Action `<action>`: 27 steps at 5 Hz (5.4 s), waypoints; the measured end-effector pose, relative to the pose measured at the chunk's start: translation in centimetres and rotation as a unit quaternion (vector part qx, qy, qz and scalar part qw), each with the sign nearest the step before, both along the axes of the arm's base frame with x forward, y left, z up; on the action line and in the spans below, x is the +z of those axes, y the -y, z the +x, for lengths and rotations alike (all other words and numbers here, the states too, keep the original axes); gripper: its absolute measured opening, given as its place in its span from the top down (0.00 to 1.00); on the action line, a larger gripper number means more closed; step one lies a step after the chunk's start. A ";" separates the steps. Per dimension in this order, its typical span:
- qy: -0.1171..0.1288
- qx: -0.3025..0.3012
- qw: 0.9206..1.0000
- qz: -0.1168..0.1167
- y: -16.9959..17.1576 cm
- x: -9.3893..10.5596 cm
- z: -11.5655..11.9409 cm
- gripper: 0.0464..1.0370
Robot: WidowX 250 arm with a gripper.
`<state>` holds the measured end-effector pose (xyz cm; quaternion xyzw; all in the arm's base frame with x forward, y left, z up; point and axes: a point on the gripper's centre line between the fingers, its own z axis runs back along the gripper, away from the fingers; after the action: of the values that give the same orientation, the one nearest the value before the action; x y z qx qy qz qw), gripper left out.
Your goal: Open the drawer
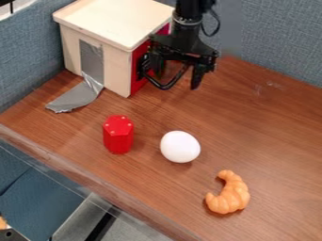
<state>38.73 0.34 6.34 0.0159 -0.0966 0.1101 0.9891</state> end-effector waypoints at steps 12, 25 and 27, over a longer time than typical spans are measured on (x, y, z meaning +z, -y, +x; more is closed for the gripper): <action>-0.005 -0.017 1.000 0.008 0.7 -3.0 2.3 0.88; -0.027 -0.049 0.995 -0.078 11.3 -1.3 2.0 0.89; -0.037 -0.048 0.995 -0.080 11.5 -2.1 2.2 0.89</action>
<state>40.93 -11.15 4.26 -0.0641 -0.0510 0.0695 0.9942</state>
